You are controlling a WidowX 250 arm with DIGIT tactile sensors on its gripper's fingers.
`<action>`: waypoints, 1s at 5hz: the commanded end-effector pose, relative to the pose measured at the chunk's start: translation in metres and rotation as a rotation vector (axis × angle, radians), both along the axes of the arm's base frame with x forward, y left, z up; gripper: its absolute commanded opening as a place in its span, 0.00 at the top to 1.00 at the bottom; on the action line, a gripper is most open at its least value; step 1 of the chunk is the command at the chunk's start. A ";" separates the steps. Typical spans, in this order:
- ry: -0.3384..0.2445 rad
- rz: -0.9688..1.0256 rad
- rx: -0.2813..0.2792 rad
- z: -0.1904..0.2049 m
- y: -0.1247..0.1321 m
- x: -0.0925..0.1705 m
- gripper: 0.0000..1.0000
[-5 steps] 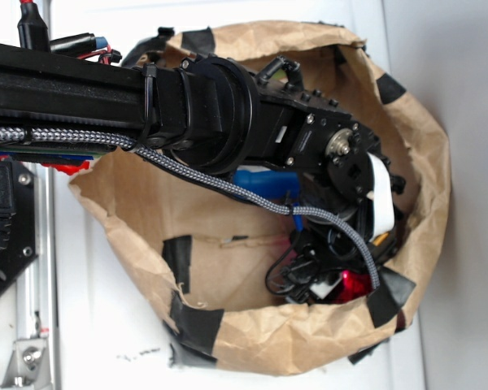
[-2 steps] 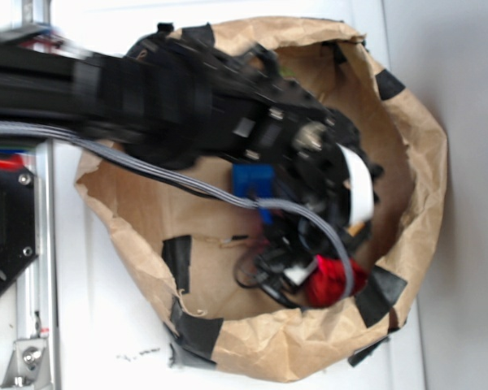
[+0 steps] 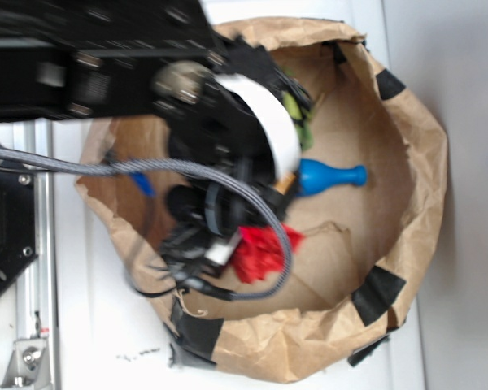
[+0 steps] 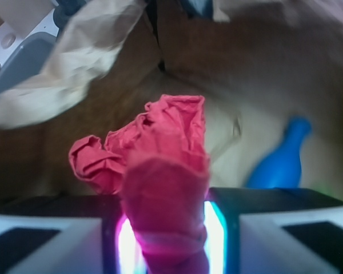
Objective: Grab the red paper.
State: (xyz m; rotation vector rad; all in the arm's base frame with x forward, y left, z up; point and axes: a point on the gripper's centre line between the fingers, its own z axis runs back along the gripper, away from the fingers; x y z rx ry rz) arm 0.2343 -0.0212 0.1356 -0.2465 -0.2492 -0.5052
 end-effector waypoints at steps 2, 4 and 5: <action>0.167 0.388 0.073 0.050 -0.018 -0.008 1.00; 0.172 0.431 0.198 0.046 -0.015 0.029 1.00; 0.163 0.447 0.226 0.045 -0.009 0.040 1.00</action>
